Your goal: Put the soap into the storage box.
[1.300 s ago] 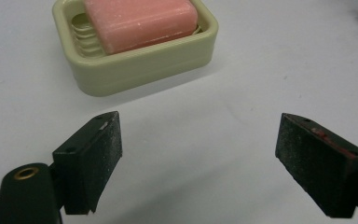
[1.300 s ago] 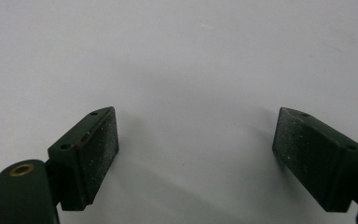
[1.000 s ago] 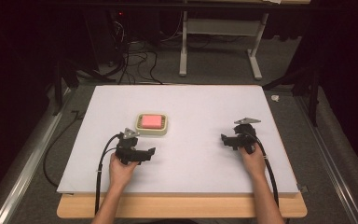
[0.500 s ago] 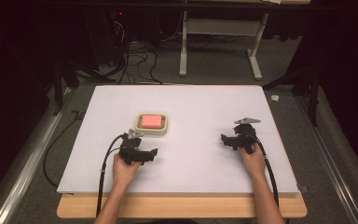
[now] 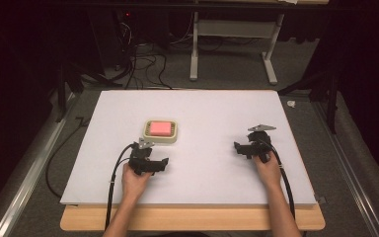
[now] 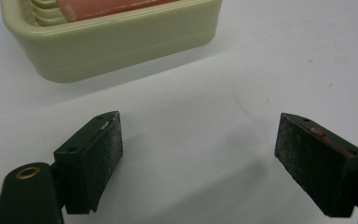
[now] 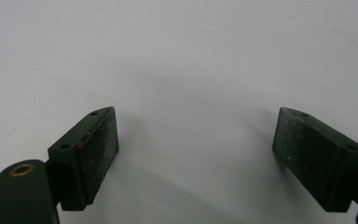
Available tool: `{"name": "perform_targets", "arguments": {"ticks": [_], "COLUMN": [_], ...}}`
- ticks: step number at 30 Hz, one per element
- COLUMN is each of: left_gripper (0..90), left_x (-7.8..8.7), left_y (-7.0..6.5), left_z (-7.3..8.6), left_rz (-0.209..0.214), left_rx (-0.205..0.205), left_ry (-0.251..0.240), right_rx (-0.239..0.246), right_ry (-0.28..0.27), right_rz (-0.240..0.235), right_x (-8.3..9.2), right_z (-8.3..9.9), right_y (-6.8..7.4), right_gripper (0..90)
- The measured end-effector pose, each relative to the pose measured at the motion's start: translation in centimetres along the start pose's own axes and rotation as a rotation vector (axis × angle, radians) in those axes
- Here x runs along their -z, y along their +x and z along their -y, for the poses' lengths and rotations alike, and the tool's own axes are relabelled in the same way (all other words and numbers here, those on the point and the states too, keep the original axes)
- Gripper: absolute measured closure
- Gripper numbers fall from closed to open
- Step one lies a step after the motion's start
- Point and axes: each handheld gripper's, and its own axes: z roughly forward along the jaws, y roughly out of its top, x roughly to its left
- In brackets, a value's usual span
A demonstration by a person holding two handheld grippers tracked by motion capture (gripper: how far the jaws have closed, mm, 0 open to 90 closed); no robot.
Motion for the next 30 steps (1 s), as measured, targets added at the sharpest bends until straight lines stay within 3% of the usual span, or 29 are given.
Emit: {"name": "perform_targets", "arguments": {"ticks": [13, 30], "left_gripper": [15.2, 15.2], "left_x": [-0.59, -0.57], "left_y": [-0.86, -0.88], "left_z": [0.26, 0.44], "left_rz": [-0.065, -0.068], "left_rx": [-0.067, -0.067], "left_ry": [-0.008, -0.021], "right_rx": [-0.001, 0.0], "right_ry": [0.001, 0.001], "right_rz": [0.0, 0.0], "right_x": [0.0, 0.01], "right_z": [0.0, 0.01], "right_y": [0.01, 0.01], "right_gripper": [14.9, 14.9]}}
